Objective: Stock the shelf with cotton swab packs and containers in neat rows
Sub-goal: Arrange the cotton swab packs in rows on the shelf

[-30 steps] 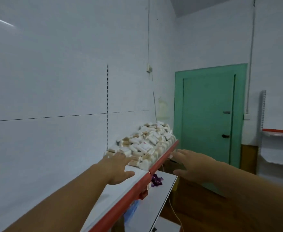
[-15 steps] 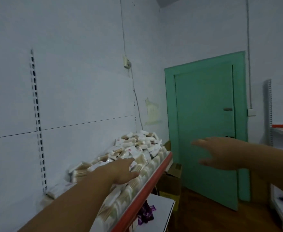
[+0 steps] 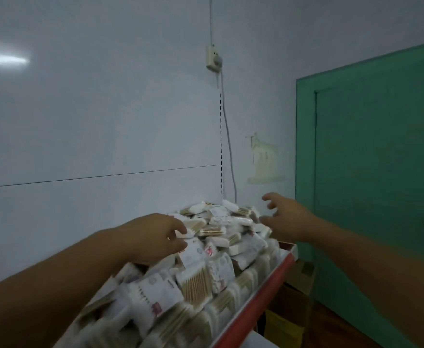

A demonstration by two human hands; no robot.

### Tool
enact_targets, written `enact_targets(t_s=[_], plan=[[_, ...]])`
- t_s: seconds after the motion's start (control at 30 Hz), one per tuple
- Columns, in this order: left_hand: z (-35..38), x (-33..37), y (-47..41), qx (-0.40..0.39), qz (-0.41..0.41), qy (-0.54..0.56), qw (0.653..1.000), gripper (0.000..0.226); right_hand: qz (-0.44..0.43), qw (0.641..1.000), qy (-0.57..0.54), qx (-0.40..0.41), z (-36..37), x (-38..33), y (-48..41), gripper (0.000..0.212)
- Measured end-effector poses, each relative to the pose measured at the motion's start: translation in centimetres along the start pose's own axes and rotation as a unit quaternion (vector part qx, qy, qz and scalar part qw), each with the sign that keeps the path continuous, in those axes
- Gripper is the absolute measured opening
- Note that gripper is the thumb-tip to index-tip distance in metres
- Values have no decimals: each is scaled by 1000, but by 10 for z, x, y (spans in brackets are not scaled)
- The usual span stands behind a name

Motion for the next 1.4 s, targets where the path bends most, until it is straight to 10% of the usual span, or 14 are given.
enact_targets(t_s=[0.5,0.57,0.7,0.77,0.97,1.2,1.4], plan=[[-27,-55,-132,193,-113,64,972,20,-118,988,61,75,54,32,-172,28],[-30,-75,-132,243,-167,245,924,22,-166,976,-30,139,29,24,-167,13],[24,-48,-153,4,-236,609,757,68,-428,874,-109,204,5,-42,-136,25],[27,-33,-160,7,-213,665,716,56,-522,823,-117,190,13,-65,-124,31],[22,-69,-135,211,-258,639,693,43,-369,919,-15,-140,110,-38,-182,94],[28,-73,-97,237,-308,701,598,53,-387,886,-217,-134,94,-51,-188,29],[21,-21,-99,182,-202,736,620,61,-419,806,-407,-97,60,-113,-172,18]])
Point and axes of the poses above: each hand's wrist, its own y-axis away from the middle knuckle, its own z-axis out of the palm, x = y × z, the point moved 10 cm from there along -y, towards the middle knuckle, and after that the axes turned 1 degree about x, right-handed, at the moved point
